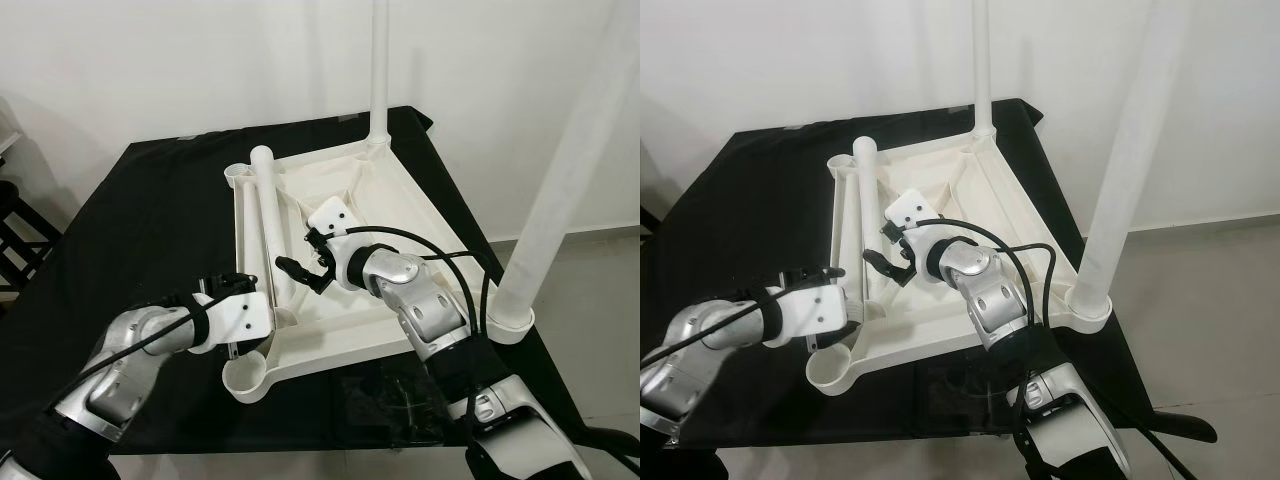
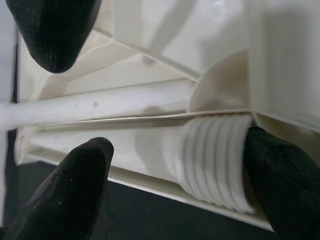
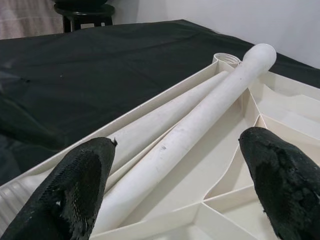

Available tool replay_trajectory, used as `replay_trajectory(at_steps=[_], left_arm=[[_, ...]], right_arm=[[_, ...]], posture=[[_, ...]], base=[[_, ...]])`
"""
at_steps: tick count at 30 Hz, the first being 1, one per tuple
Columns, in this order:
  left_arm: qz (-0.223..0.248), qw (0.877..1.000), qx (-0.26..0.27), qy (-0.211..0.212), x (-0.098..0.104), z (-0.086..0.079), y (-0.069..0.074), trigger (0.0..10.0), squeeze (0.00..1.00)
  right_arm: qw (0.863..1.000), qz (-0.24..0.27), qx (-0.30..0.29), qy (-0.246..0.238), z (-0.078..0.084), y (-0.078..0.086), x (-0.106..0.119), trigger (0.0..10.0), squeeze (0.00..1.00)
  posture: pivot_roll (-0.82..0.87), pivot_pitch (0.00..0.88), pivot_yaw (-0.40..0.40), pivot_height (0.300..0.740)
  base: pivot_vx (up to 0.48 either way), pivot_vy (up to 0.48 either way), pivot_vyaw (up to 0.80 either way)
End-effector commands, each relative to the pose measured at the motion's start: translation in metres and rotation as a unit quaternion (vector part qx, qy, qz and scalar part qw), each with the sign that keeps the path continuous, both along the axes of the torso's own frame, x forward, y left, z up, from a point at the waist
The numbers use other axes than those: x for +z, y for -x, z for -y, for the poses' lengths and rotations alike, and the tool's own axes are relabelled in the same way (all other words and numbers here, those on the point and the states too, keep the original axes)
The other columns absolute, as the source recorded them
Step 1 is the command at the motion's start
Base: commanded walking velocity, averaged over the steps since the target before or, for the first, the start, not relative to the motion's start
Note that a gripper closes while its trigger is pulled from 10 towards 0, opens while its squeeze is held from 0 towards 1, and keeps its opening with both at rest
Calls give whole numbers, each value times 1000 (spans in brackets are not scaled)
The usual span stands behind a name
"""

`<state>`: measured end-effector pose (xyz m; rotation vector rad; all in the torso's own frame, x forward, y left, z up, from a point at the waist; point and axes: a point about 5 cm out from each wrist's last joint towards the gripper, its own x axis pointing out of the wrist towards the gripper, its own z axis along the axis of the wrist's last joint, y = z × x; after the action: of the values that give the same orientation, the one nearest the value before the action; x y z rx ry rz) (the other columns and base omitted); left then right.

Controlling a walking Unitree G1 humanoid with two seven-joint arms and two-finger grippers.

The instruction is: Building children table

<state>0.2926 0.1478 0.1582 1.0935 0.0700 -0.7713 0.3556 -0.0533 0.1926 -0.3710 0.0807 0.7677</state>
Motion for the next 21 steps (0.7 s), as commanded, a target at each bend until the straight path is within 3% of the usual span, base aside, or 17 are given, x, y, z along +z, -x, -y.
replay_trajectory(at_steps=[1, 5, 7, 21], left_arm=[[-30, 999, 19, -28, -20, -4, 3, 10000, 0], [-21, 998, 34, -48, -29, -2, 3, 10000, 0], [15, 995, 89, -38, -28, -2, -3, 10000, 0], [43, 988, 136, -63, -25, -12, -8, 10000, 0]], right_arm=[[1000, -9, 1, 2, -3, 2, -4, 10000, 0], [1000, -9, 0, 2, -3, 2, -4, 10000, 0], [1000, -9, -3, 0, -3, 1, -4, 10000, 0], [1000, -9, -3, -3, -4, 1, -4, 10000, 0]], posture=[[-23, 69, 122, 740], [-22, 72, 122, 740], [-21, 72, 121, 740], [-16, 69, 117, 740]], base=[[0, 0, 0], [0, 0, 0], [0, 0, 0], [0, 0, 0]])
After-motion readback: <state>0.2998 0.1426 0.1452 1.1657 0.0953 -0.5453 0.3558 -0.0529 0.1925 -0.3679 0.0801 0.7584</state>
